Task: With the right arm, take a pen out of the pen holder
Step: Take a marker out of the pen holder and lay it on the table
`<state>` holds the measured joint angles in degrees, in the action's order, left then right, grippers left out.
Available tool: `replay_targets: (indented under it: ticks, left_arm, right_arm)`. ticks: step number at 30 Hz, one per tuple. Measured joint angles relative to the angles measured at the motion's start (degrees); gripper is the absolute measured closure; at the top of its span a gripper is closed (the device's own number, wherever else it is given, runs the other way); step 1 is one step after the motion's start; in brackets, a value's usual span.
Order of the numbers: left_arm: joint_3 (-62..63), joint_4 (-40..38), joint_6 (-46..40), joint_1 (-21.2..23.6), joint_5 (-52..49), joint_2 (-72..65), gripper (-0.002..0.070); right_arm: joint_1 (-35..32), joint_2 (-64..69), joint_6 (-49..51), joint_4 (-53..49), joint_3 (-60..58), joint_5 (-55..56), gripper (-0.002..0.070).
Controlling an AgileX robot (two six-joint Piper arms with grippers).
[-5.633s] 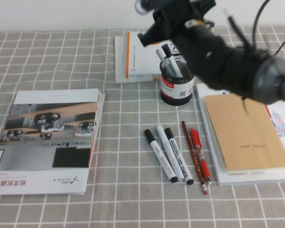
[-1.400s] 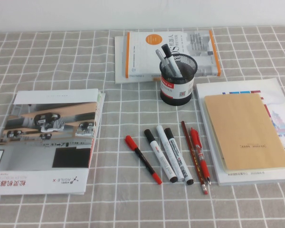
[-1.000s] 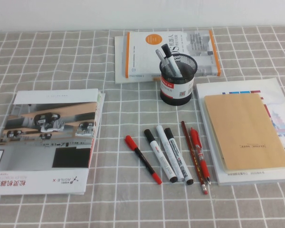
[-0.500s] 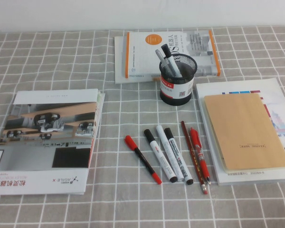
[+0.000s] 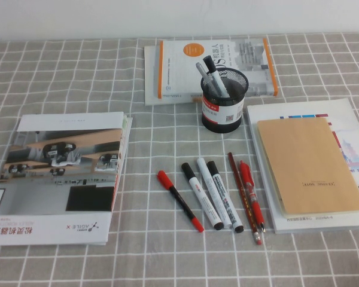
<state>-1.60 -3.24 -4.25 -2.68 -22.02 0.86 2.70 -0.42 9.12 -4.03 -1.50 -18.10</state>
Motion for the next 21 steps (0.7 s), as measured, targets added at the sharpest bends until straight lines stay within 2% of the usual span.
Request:
replay_targets:
  ticks: [9,21]
  left_arm:
    - [0.0,0.0,0.0,0.0,0.0,0.0,0.068]
    - [0.0,0.0,0.0,0.0,0.0,0.0,0.068]
  right_arm:
    - [0.0,0.0,-3.9,0.0,0.0,-3.4,0.0688]
    - [0.0,0.0,-4.2,0.8,0.0,-3.6,0.0689]
